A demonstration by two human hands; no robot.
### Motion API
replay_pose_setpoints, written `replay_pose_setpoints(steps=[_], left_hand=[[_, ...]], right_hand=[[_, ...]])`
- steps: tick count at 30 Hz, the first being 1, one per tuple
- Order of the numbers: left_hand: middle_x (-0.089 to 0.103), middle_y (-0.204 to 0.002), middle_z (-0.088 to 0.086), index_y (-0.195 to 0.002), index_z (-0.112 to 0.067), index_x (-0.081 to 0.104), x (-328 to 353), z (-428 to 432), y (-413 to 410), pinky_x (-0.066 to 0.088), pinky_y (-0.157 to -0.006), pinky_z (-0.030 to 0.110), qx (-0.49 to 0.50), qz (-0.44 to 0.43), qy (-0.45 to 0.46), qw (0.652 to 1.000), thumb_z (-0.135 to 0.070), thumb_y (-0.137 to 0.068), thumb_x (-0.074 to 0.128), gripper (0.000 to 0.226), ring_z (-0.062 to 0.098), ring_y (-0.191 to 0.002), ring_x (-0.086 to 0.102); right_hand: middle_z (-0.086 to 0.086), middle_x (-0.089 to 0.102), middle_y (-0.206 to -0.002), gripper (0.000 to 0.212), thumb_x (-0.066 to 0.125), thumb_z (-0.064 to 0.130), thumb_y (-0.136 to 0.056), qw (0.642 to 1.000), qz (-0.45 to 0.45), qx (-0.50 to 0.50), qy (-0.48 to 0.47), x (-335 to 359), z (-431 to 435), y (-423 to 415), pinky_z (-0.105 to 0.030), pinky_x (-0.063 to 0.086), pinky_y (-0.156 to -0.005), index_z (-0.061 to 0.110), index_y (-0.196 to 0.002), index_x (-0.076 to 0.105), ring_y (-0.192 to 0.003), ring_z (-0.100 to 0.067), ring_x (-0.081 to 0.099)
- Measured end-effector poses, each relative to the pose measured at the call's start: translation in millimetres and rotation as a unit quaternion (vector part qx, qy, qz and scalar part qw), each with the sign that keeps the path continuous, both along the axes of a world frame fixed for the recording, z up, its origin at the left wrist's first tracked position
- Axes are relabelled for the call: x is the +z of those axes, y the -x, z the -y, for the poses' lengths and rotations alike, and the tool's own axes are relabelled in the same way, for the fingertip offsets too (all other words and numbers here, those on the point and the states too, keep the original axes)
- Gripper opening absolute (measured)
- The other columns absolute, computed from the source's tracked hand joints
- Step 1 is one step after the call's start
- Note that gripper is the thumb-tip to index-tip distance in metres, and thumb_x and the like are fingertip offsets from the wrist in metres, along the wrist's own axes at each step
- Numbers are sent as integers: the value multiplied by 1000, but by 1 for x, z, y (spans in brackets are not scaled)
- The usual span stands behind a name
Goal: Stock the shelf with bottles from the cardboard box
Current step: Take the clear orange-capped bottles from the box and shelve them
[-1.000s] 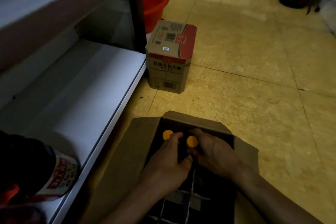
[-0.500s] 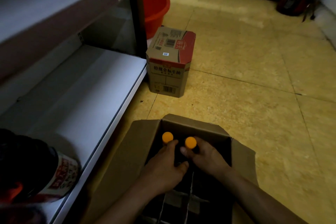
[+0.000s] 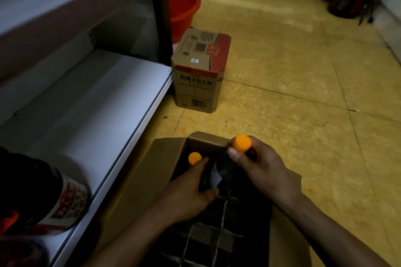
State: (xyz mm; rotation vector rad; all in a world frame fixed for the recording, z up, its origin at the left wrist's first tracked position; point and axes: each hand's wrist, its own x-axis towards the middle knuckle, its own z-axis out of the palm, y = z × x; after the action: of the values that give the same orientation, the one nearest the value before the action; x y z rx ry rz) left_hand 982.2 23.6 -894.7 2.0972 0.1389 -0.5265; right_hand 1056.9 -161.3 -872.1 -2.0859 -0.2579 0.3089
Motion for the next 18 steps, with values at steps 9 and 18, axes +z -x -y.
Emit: replay_pose_setpoints(steps=[9,18], left_hand=[[45,-143,-38,-146,-65,20,0,10,-2,39,-89,4,8,43,72,996,-44,-91,72,78,-16,-128,44],[59,-98,-55,-123,-51,43,18,14,-8,41,-69,-7,8,-3,173,985,-18,-87,78,60,-36,-93,51]], right_hand=[[3,77,-98,23,66,41,-84,983,46,-33,-175,43,-7,11,-24,59,-83,24,-99,71,-98,-6,73],[-14,76,-92,44,71,42,-76,968,55,-44,-240,67,-16,13,-28,59,-72,2,-94,72,-88,-23,73]])
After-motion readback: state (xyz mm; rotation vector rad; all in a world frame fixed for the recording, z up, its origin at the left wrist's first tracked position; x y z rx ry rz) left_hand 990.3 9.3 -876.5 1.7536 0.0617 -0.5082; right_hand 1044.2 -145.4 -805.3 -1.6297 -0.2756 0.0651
